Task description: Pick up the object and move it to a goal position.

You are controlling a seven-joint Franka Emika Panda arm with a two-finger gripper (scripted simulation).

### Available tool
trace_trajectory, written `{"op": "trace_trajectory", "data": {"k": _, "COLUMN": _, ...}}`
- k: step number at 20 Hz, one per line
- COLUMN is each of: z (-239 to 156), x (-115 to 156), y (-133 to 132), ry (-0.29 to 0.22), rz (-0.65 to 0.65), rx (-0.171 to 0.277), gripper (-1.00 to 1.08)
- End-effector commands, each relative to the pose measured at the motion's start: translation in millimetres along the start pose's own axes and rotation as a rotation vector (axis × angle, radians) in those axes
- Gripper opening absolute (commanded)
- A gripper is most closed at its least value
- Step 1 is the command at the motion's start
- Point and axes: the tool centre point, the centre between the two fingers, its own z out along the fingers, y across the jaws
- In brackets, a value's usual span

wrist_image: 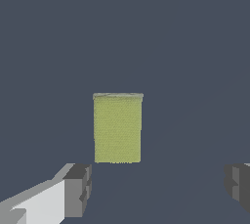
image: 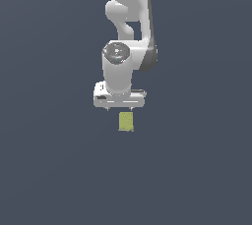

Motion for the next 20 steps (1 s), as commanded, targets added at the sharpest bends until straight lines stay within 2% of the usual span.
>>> {"op": "trace_trajectory", "data": {"k": 1, "z": 0, "x": 0, "y": 0, "ry": 0.0, "rz": 0.0, "rx": 0.0, "gripper": 1.0}}
{"op": "trace_trajectory", "data": {"k": 12, "z": -8, "x": 3, "y": -8, "ry": -0.001, "rz": -0.052, "rx": 0.004, "gripper": 1.0}}
{"op": "trace_trajectory", "data": {"k": 20, "z": 7, "x": 3, "y": -12, "ry": 0.009, "rz": -0.046, "rx": 0.006, "gripper": 1.0}}
